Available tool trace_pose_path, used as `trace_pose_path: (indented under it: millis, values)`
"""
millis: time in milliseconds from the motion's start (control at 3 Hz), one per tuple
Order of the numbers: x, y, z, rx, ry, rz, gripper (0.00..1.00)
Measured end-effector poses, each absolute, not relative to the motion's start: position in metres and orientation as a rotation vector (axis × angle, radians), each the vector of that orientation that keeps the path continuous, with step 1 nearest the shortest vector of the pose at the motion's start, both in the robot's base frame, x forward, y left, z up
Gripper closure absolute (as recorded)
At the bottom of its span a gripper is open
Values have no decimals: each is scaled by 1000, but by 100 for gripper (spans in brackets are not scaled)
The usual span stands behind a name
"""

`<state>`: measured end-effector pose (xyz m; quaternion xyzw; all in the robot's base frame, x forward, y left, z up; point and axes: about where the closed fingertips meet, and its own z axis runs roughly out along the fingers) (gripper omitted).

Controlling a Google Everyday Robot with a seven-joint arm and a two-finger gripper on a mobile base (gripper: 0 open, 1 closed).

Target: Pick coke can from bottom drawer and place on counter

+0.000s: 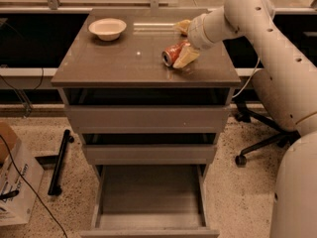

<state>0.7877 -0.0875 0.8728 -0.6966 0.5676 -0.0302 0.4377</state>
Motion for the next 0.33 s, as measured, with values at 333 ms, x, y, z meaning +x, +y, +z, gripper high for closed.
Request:
trace_pose_path:
  millis: [333]
  values:
    - [788,-87,873,-1733,1410,-75,0]
